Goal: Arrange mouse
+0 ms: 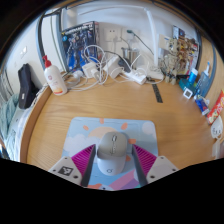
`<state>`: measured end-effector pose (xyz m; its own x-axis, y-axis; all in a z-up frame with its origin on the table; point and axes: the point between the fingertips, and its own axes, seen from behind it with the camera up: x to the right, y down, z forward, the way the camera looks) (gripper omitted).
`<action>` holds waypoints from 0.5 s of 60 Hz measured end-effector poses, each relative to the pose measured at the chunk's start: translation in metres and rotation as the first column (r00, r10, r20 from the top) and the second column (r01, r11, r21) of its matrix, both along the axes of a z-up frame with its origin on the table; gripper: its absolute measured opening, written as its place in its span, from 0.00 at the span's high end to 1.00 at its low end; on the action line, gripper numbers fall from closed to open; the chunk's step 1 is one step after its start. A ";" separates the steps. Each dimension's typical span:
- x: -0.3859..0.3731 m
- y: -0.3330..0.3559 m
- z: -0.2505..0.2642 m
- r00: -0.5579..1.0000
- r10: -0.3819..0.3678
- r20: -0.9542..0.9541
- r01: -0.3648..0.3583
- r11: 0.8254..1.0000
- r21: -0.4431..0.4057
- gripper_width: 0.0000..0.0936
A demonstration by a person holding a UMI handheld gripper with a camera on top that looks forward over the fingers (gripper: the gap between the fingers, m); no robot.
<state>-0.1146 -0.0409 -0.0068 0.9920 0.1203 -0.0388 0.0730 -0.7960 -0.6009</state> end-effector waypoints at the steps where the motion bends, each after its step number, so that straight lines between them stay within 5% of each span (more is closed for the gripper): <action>1: 0.000 0.001 0.004 1.000 -0.005 0.001 0.005 1.000 0.006 0.12; 11: -0.001 0.008 0.077 0.999 -0.032 -0.009 0.032 0.996 0.086 0.08; 30: -0.018 -0.016 0.241 0.992 -0.098 -0.084 0.117 0.959 0.260 0.08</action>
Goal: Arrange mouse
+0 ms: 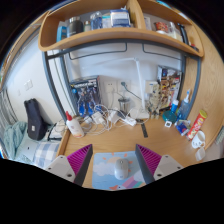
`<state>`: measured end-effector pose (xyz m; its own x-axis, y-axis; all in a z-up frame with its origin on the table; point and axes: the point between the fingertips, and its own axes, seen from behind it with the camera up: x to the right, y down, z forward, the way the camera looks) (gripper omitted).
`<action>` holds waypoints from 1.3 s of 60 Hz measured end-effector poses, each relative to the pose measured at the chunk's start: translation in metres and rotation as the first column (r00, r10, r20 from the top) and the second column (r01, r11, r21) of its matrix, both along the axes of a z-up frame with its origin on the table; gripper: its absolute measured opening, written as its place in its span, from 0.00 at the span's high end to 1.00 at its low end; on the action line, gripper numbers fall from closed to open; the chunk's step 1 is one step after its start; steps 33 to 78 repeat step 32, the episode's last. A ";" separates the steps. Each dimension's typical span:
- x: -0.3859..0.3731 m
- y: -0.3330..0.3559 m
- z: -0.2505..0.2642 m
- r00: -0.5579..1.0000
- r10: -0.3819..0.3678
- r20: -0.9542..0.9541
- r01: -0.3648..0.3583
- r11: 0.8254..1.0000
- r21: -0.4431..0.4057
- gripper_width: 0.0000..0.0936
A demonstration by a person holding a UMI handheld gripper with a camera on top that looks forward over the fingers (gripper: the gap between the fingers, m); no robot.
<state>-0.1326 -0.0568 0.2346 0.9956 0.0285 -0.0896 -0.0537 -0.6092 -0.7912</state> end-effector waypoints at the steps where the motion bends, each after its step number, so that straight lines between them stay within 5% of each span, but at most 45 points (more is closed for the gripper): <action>1: 0.000 -0.002 0.005 1.000 -0.001 0.002 0.001 1.000 0.005 0.08; 31: -0.001 -0.037 0.065 1.000 -0.013 0.018 0.012 0.996 0.090 0.09; 78: -0.001 -0.038 0.066 1.000 -0.013 0.017 0.012 0.996 0.091 0.09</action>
